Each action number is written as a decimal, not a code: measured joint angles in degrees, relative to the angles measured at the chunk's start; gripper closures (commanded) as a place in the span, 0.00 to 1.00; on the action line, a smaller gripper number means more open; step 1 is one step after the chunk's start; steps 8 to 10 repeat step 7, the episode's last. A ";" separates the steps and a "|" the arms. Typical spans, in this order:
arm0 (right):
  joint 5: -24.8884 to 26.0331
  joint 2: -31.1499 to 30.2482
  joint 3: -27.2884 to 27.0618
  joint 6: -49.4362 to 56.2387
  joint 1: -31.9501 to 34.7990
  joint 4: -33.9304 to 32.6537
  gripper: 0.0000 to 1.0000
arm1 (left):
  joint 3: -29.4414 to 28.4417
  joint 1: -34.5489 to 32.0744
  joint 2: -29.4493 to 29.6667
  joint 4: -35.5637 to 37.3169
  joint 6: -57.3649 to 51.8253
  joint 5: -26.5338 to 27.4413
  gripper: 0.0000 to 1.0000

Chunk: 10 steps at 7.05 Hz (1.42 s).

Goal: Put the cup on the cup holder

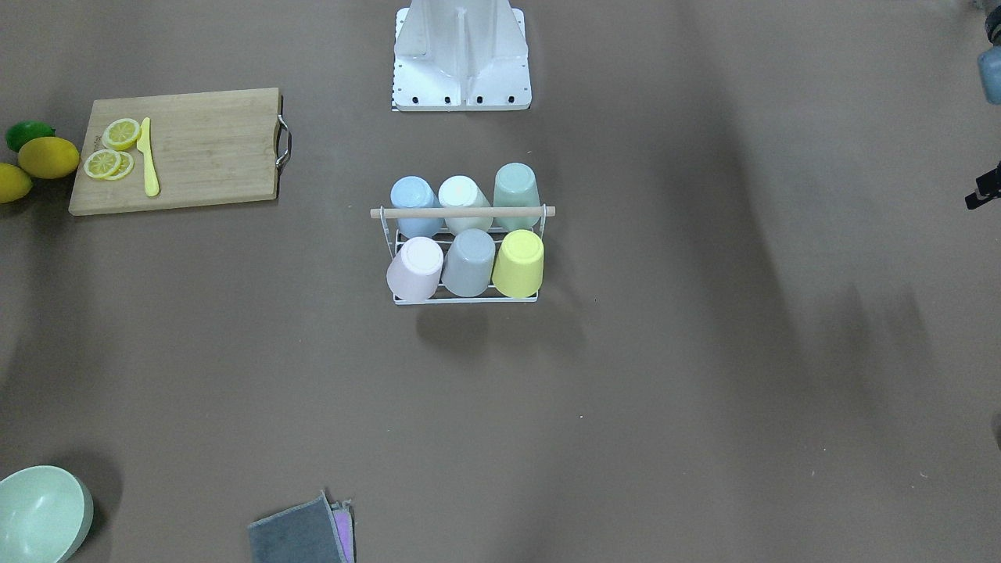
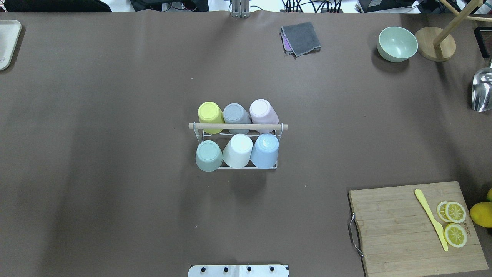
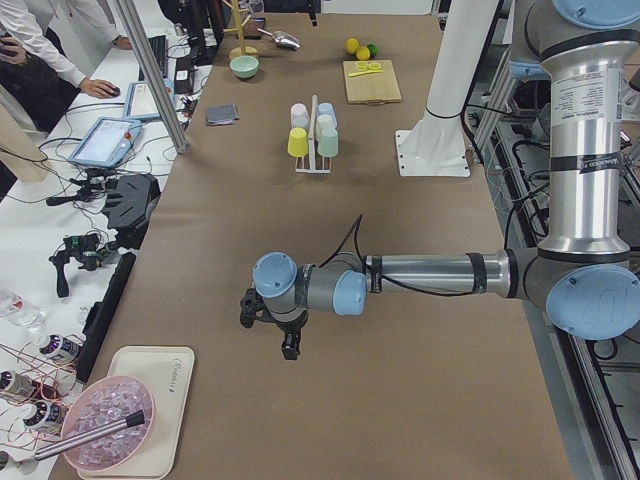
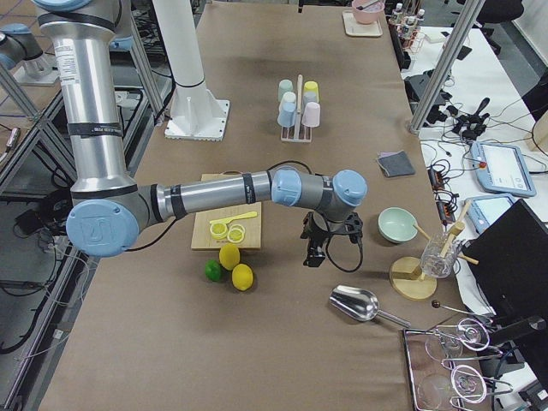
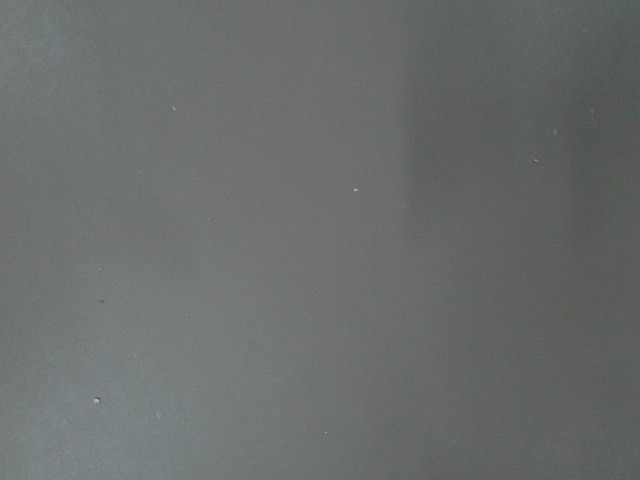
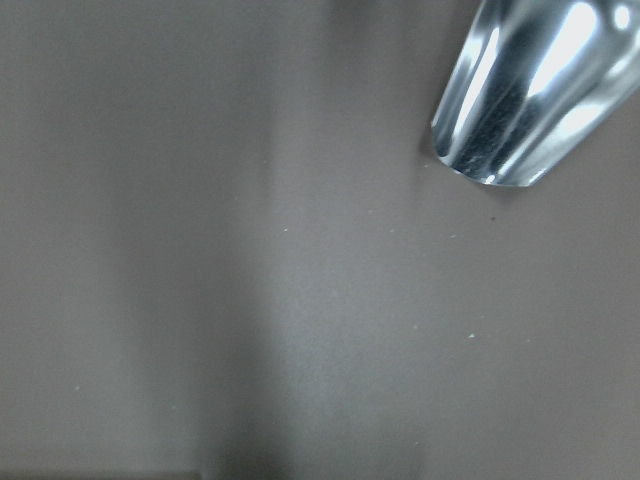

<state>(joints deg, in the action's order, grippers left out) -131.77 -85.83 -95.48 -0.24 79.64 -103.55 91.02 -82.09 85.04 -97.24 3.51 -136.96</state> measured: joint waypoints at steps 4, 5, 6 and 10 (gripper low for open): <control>1.08 -3.00 -0.10 -11.17 0.27 11.26 0.07 | -0.52 0.00 -0.70 -0.31 -0.08 0.02 0.02; 0.95 -2.83 0.02 -11.88 0.40 11.86 0.06 | -0.58 0.00 -0.73 -0.32 -0.08 0.02 0.02; 0.87 -2.46 0.32 -12.15 0.81 12.04 0.05 | -0.61 0.00 -0.71 -0.32 -0.08 0.02 0.02; 0.81 -1.95 0.74 -12.22 1.69 12.00 0.04 | -0.67 0.00 -0.64 -0.32 -0.08 0.02 0.02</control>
